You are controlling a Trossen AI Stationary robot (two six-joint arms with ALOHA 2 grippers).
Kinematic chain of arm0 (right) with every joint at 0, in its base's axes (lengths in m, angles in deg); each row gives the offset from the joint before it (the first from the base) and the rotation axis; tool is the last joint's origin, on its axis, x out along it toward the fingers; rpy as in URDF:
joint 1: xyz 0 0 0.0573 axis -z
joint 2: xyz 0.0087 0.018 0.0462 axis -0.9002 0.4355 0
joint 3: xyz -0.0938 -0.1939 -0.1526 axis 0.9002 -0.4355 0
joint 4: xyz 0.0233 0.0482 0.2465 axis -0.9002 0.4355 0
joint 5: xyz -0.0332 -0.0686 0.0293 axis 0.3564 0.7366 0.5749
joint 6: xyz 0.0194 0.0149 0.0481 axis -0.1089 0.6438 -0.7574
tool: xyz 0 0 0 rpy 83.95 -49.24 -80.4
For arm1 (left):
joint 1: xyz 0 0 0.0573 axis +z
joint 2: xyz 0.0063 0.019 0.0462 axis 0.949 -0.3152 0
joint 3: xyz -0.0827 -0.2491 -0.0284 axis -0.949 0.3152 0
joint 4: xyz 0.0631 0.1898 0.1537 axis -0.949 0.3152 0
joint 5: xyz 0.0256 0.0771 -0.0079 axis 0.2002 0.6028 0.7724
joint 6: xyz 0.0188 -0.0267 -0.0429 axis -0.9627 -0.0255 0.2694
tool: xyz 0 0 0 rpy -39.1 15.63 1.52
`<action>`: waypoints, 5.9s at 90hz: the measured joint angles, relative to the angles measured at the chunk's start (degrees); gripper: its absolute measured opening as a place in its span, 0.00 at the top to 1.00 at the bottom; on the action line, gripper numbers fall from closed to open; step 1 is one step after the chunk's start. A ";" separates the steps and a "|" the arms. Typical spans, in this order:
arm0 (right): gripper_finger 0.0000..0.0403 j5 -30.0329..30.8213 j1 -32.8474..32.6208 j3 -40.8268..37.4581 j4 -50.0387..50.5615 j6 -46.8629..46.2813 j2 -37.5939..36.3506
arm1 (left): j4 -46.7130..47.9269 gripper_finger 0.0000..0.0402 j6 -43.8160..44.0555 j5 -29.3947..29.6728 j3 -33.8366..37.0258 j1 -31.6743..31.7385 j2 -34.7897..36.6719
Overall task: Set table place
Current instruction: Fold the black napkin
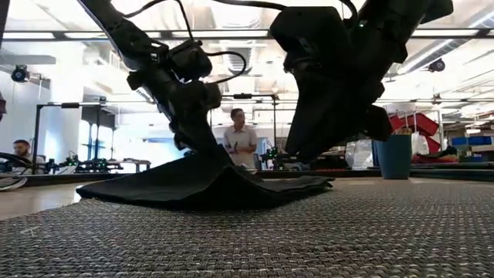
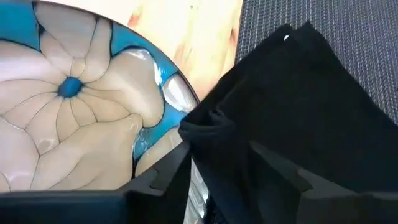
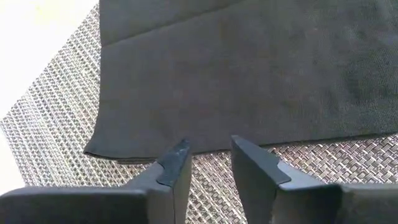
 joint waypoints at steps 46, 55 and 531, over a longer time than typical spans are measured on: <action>0.92 8.90 -2.17 -0.07 4.44 -2.46 -2.43 | 0.42 1.00 1.53 -1.62 -0.92 -0.25 0.50; 0.93 11.86 -3.29 -0.07 9.84 -4.44 -4.83 | 0.39 1.00 2.59 -1.75 -1.85 -1.35 1.48; 0.84 29.53 -16.72 -23.87 42.04 -32.77 -49.40 | 9.60 1.00 11.43 -8.83 -58.48 -12.48 -40.35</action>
